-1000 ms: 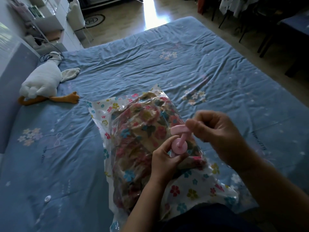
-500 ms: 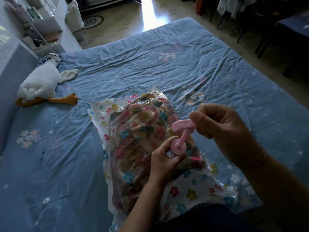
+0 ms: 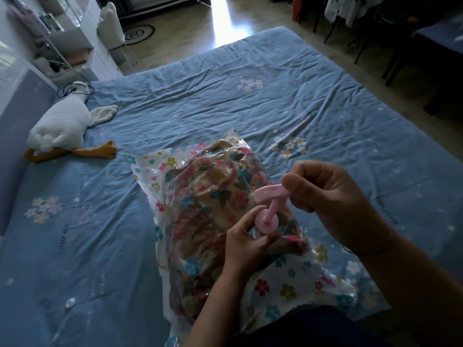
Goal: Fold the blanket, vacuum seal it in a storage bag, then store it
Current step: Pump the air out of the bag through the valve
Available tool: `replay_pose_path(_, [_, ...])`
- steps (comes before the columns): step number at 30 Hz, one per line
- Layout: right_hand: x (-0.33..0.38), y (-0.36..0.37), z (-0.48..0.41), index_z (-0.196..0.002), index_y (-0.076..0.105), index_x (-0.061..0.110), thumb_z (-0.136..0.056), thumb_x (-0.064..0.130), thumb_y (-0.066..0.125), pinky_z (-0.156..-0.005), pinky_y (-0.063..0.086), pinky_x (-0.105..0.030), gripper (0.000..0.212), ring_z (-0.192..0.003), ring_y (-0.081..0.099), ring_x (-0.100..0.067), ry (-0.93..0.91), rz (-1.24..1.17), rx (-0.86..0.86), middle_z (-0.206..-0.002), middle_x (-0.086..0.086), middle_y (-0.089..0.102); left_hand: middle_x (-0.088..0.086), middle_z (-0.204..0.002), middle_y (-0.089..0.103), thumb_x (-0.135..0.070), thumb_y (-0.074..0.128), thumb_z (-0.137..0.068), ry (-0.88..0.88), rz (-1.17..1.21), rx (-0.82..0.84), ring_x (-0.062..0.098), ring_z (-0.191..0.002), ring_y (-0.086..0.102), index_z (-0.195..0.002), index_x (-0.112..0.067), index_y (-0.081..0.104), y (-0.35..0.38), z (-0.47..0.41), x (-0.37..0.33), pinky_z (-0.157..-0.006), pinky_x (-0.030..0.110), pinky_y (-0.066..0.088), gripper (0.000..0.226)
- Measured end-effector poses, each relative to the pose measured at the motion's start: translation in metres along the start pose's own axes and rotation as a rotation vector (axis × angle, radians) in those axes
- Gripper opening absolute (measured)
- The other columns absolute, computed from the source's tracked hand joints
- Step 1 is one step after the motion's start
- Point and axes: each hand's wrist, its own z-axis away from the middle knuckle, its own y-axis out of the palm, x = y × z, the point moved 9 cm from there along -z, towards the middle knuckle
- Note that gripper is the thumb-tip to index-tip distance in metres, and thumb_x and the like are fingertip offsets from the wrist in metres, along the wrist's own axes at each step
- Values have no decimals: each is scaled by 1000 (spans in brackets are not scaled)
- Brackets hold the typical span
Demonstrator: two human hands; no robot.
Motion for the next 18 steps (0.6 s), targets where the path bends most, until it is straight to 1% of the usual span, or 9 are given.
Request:
replay_pose_path(2, [-20, -1, 3, -61, 45, -1, -79, 31, 64, -46, 34, -13, 42, -47, 39, -4, 53, 31, -19, -52, 6, 51, -10, -109, 73, -13, 86, -68, 0, 4, 1, 7, -104, 68, -113, -29, 69, 1, 1, 2, -90, 24, 53, 51])
replay_pose_path(4, [-63, -4, 11, -62, 49, 0, -80, 39, 72, -49, 37, -21, 48, -49, 42, -10, 199, 175, -38, -56, -8, 50, -9, -110, 73, -13, 86, -69, 18, -11, 6, 8, -105, 67, -114, -26, 69, 2, 1, 3, -91, 25, 53, 50])
replay_pose_path(5, [-85, -8, 17, -62, 52, 5, -78, 42, 72, -51, 38, -26, 46, -50, 44, -11, 282, 250, -48, -57, -9, 50, -10, -111, 73, -16, 86, -67, 13, -8, 5, 8, -107, 67, -115, -26, 68, 2, 2, 5, -92, 26, 53, 52])
replay_pose_path(7, [-107, -13, 24, -61, 55, 9, -74, 46, 68, -53, 38, -30, 42, -49, 45, -10, 351, 349, -66, -55, -3, 51, -9, -113, 72, -25, 86, -66, -14, 20, 0, 9, -109, 66, -118, -22, 66, 1, 4, 7, -94, 29, 53, 56])
replay_pose_path(10, [-68, -6, 12, -63, 53, -3, -78, 44, 73, -51, 37, -28, 53, -51, 44, -13, 229, 285, -89, -56, -8, 50, -4, -114, 71, -16, 82, -76, 24, -3, 14, 10, -109, 65, -120, -16, 65, 3, 2, 2, -95, 31, 53, 47])
replay_pose_path(12, [-23, 0, 3, -64, 49, -7, -81, 33, 71, -48, 36, -22, 49, -49, 42, -12, 118, 168, -81, -53, -4, 48, -5, -119, 69, -15, 80, -78, 6, 16, 21, 9, -112, 63, -125, -21, 62, 4, 2, 3, -97, 28, 51, 51])
replay_pose_path(15, [12, 1, 0, -60, 50, 2, -85, 23, 62, -43, 32, -15, 34, -44, 35, -8, -14, 34, -61, -49, 7, 44, -8, -118, 69, -22, 81, -76, -42, 3, 24, 7, -112, 63, -125, -27, 61, 6, 6, 10, -98, 35, 51, 53])
replay_pose_path(17, [-8, 0, 3, -60, 52, 7, -86, 23, 62, -45, 35, -15, 33, -45, 39, -6, 42, 64, -50, -49, 8, 48, -9, -116, 70, -27, 82, -74, -26, -26, 14, 8, -110, 65, -124, -24, 63, 5, 6, 11, -97, 39, 53, 53])
replay_pose_path(18, [-28, 0, 5, -61, 52, 4, -86, 27, 65, -48, 37, -17, 36, -47, 43, -5, 103, 129, -50, -51, 7, 51, -8, -115, 70, -26, 82, -74, -10, -41, 6, 8, -109, 65, -122, -22, 64, 4, 5, 9, -96, 40, 53, 52])
